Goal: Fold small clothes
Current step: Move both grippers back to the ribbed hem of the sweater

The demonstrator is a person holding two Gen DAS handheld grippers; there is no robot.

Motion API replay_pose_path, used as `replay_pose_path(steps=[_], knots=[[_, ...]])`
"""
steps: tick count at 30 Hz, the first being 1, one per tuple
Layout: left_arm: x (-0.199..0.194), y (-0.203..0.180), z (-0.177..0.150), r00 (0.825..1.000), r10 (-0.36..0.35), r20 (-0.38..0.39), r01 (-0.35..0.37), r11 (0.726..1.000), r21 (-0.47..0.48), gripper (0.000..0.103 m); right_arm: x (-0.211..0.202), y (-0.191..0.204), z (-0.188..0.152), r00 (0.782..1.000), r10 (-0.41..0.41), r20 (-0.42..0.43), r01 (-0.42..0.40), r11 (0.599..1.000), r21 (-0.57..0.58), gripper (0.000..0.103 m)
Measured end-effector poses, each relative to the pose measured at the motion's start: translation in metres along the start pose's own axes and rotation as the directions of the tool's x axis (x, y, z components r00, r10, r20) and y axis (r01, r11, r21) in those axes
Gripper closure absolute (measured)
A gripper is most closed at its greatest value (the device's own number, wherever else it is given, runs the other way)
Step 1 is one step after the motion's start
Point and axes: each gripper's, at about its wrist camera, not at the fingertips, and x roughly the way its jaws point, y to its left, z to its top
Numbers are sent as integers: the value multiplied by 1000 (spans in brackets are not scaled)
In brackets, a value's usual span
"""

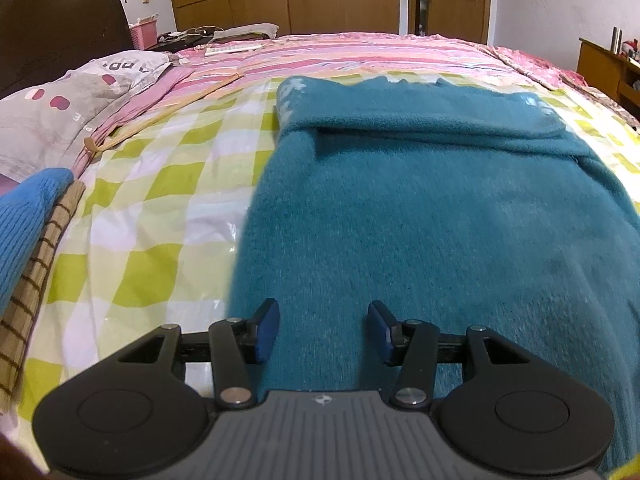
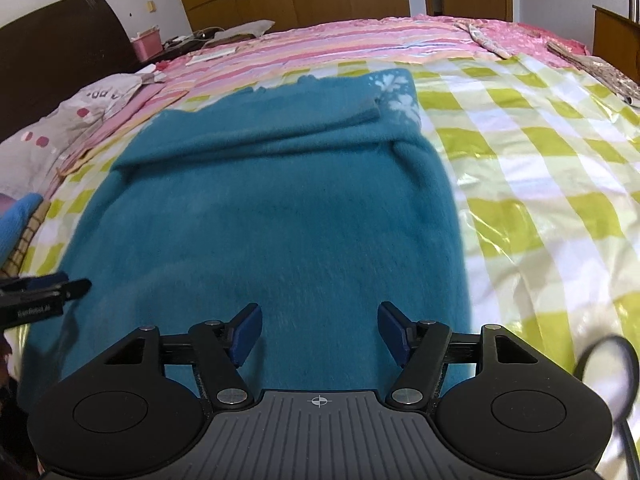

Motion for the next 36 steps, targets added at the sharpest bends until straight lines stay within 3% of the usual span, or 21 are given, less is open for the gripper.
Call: replay_pose_path(steps=[13, 26, 29, 36], knots=[[-24, 7, -17, 996, -34, -79, 37, 999, 31, 46, -23, -14, -30, 999, 23, -25, -23, 1000, -9, 31], [-45, 6, -30, 987, 45, -155, -23, 990, 138, 41, -49, -18, -47, 999, -13, -30, 12, 999, -50, 29], [-47, 11, -31, 983, 46, -175, -24, 992, 126, 41, -52, -23, -51, 998, -38, -59, 35, 998, -47, 29], [-47, 14, -34, 978, 44, -206, -17, 991, 133, 40, -48, -17, -61, 992, -17, -127, 7, 997, -77, 30]])
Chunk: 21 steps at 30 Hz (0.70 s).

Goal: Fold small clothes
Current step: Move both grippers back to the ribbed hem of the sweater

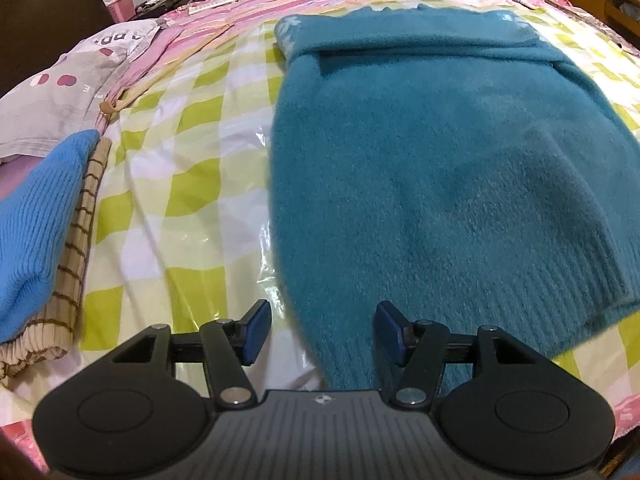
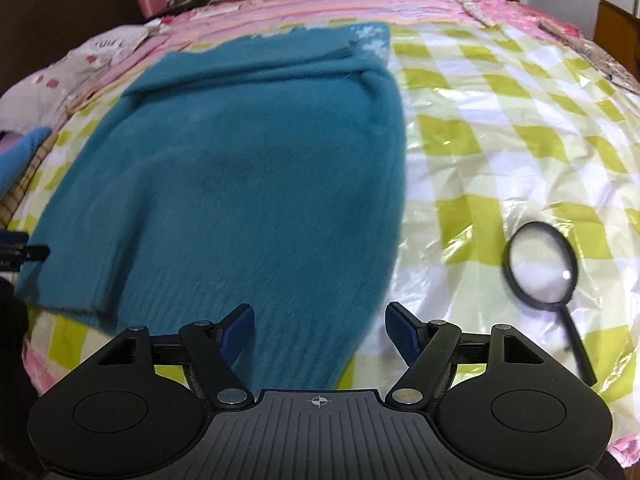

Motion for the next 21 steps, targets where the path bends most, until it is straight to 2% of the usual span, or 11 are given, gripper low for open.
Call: replay_pose_path(steps=[4, 5, 8, 9, 11, 13, 15, 18, 21], knots=[[-1, 1, 1, 1000, -7, -11, 7, 1000, -3, 40, 11, 7, 0, 1000, -12, -20, 10, 998, -66, 32], [-2, 1, 1, 1000, -11, -14, 11, 1000, -6, 40, 10, 7, 0, 1000, -15, -21, 13, 996, -83, 38], [-6, 1, -1, 999, -35, -19, 35, 999, -15, 39, 4, -2, 4, 998, -46, -35, 41, 991, -126, 68], [-7, 0, -2, 999, -40, -19, 39, 999, -14, 39, 2, -7, 5, 997, -66, -41, 60, 989, -135, 72], [-9, -3, -4, 999, -36, -20, 36, 999, -1, 38, 0, -18, 7, 992, -115, -44, 108, 985, -138, 73], [-9, -8, -6, 999, -24, -23, 24, 1000, 18, 35, -2, -25, 9, 992, -113, -51, 107, 988, -112, 72], [-7, -10, -7, 999, -21, -39, 22, 999, 24, 35, -2, -22, 6, 991, -124, -45, 117, 984, -132, 73], [-4, -3, -6, 997, -33, -66, 32, 999, -18, 32, -4, -16, 4, 992, -116, -44, 110, 985, -130, 74], [-5, 4, -6, 996, -45, -71, 41, 997, -66, 32, -9, -22, 8, 996, -80, -34, 78, 995, -64, 72]])
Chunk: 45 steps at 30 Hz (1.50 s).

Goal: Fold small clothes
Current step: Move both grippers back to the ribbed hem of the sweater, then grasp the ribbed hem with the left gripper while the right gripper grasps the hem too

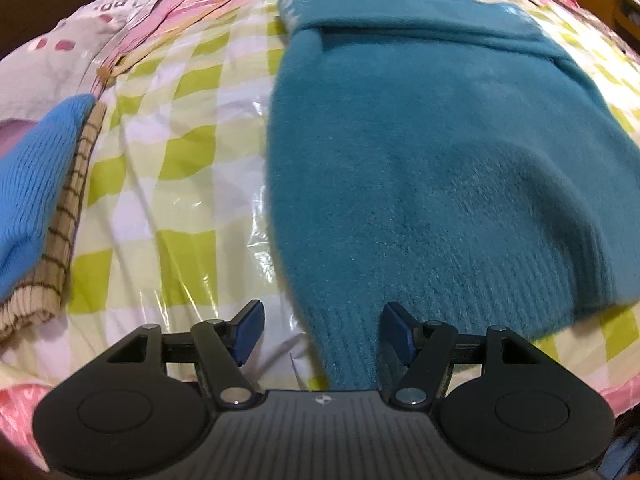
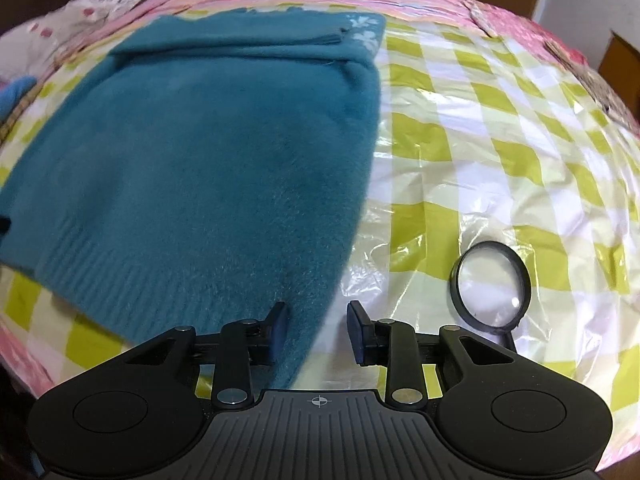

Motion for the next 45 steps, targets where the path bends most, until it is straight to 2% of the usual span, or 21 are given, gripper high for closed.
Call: replay_pose_path(steps=[4, 6, 10, 15, 17, 20, 22, 25, 31, 36, 38, 45], knots=[[0, 1, -6, 1000, 20, -2, -20, 1000, -21, 32, -6, -2, 3, 999, 39, 29, -40, 998, 42, 61], [1, 2, -6, 1000, 23, -7, -23, 999, -30, 32, -4, 0, 2, 999, 40, 30, -41, 998, 38, 49], [5, 1, -3, 999, 26, -30, -27, 999, -32, 32, 4, 1, -2, 997, 76, 8, -77, 995, 67, 45], [7, -2, -2, 999, 36, -38, -37, 999, -29, 32, 12, 0, -8, 994, 110, 20, -111, 990, 90, 30], [7, -2, -3, 999, 34, -38, -36, 999, -37, 33, 13, 2, -7, 993, 116, 27, -118, 989, 93, 28], [5, -5, -5, 999, 37, -23, -38, 999, -25, 36, 12, 2, -8, 991, 130, 36, -133, 987, 94, 28], [3, -7, -6, 1000, 24, -16, -24, 1000, -19, 47, 11, 3, -9, 989, 145, 41, -149, 984, 98, 28], [1, -9, -6, 1000, 1, -8, -1, 1000, -15, 57, 10, 2, -10, 984, 167, 59, -173, 979, 107, 31], [-1, -13, -7, 1000, -7, 11, 7, 1000, 3, 65, 12, 0, -10, 982, 172, 73, -180, 977, 112, 34], [-1, -16, -6, 1000, -18, 17, 18, 1000, 22, 74, 10, -7, -12, 984, 161, 78, -171, 976, 138, 54], [-2, -19, -6, 1000, -22, 22, 21, 999, 29, 77, 9, -11, -12, 982, 168, 82, -179, 971, 161, 57], [-3, -20, -7, 999, -25, 31, 24, 999, 36, 79, 10, -14, -13, 975, 197, 98, -213, 959, 186, 57]])
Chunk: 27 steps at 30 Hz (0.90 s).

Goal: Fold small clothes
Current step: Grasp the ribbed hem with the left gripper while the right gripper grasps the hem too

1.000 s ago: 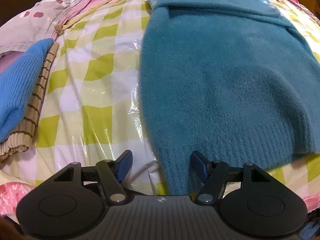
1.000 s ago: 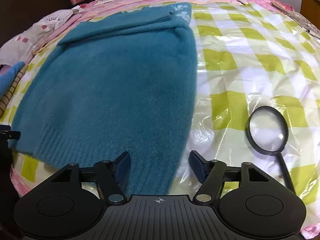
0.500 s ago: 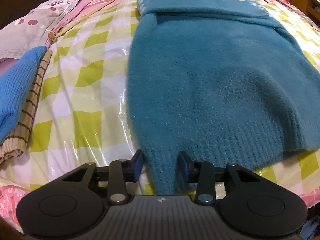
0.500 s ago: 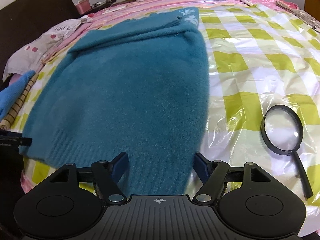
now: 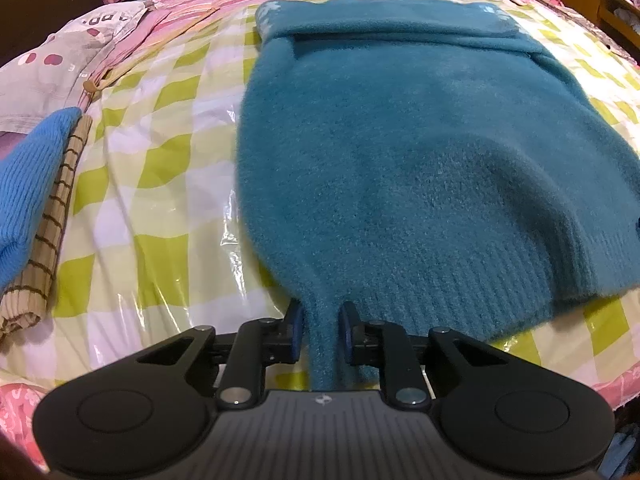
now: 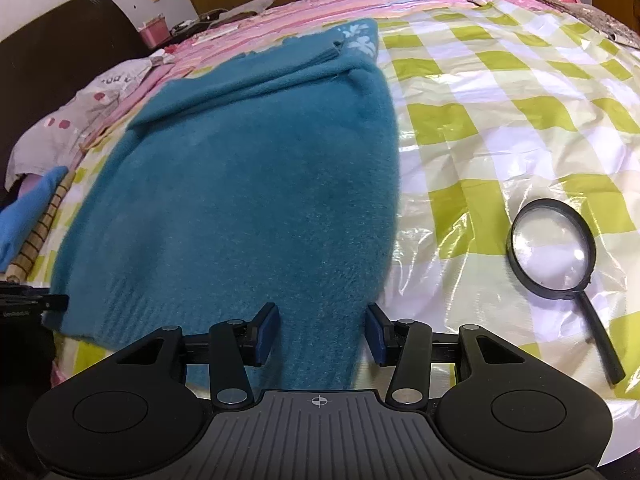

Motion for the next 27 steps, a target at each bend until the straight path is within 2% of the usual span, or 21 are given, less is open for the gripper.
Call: replay_pose_path(steps=[7, 11, 17, 22, 27], knots=[[0, -2, -1, 1000, 3, 4, -3, 1000, 11, 80, 2, 1, 1, 1000, 5, -6, -5, 1000, -14, 55], [0, -3, 0, 1000, 8, -1, -8, 1000, 18, 80, 4, 6, 2, 1000, -1, -17, 0, 999, -36, 50], [3, -4, 2, 1000, 13, -25, -12, 999, 33, 79, 6, 13, 2, 999, -26, -25, 24, 997, -75, 50], [4, -4, 3, 1000, 11, -28, -10, 999, 37, 79, 5, 10, 2, 1000, -24, -16, 23, 999, -47, 56], [-1, 3, 1, 1000, -18, 0, 18, 1000, -1, 85, 1, 1, 3, 1000, 19, -5, -19, 999, 25, 71]])
